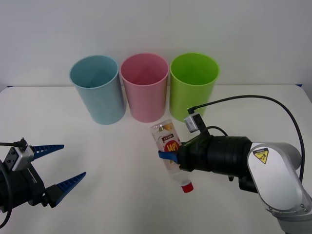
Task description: Put cans in the blue bin and PET bottles in the pink bin and trash in the green bin.
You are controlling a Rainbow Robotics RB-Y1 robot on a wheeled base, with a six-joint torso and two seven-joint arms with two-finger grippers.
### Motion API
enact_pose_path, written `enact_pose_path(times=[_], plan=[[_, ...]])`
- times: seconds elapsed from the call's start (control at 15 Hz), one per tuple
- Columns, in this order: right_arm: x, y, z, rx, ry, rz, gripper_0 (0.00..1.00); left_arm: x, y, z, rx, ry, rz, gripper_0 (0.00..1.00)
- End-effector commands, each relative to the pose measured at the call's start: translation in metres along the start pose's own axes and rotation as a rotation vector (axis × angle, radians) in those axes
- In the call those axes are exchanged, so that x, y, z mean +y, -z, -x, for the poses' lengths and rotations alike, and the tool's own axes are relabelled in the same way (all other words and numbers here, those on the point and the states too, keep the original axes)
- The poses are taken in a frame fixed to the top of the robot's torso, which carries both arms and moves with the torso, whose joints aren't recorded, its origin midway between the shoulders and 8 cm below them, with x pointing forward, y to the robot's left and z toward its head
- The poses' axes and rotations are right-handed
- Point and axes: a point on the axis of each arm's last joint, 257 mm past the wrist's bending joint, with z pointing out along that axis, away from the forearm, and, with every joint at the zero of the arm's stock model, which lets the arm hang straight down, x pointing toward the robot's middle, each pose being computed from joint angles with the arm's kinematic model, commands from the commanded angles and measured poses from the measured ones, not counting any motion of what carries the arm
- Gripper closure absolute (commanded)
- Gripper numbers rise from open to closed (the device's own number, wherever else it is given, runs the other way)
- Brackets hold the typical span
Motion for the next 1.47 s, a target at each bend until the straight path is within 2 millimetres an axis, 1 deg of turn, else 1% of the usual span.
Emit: enact_pose_path(times=[0.07,0.33,0.47,0.53,0.6,0.67,0.73,0.93,1.0,1.13,1.2,1.33,1.4,1.47], plan=[[0.016,0.028,0.012,-0.058,0.02,0.071,1.0,0.0,0.0,0.0,0.0,0.0,0.0,0.0],[0.029,0.062,0.019,-0.152,0.066,0.178,1.0,0.0,0.0,0.0,0.0,0.0,0.0,0.0],[0.043,0.077,0.026,-0.21,0.087,0.237,1.0,0.0,0.0,0.0,0.0,0.0,0.0,0.0],[0.055,0.084,0.035,-0.248,0.106,0.278,1.0,0.0,0.0,0.0,0.0,0.0,0.0,0.0],[0.063,0.089,0.041,-0.272,0.115,0.303,1.0,0.0,0.0,0.0,0.0,0.0,0.0,0.0],[0.07,0.098,0.052,-0.308,0.124,0.322,1.0,0.0,0.0,0.0,0.0,0.0,0.0,0.0],[0.074,0.104,0.061,-0.33,0.136,0.33,1.0,0.0,0.0,0.0,0.0,0.0,0.0,0.0],[0.086,0.132,0.101,-0.436,0.178,0.379,1.0,0.0,0.0,0.0,0.0,0.0,0.0,0.0],[0.09,0.138,0.11,-0.464,0.185,0.393,1.0,0.0,0.0,0.0,0.0,0.0,0.0,0.0],[0.098,0.148,0.136,-0.535,0.193,0.436,1.0,0.0,0.0,0.0,0.0,0.0,0.0,0.0],[0.101,0.151,0.148,-0.564,0.193,0.458,1.0,0.0,0.0,0.0,0.0,0.0,0.0,0.0],[0.109,0.153,0.183,-0.647,0.186,0.497,1.0,0.0,0.0,0.0,0.0,0.0,0.0,0.0],[0.111,0.151,0.196,-0.678,0.18,0.497,1.0,0.0,0.0,0.0,0.0,0.0,0.0,0.0],[0.11,0.147,0.217,-0.729,0.155,0.484,1.0,0.0,0.0,0.0,0.0,0.0,0.0,0.0]])
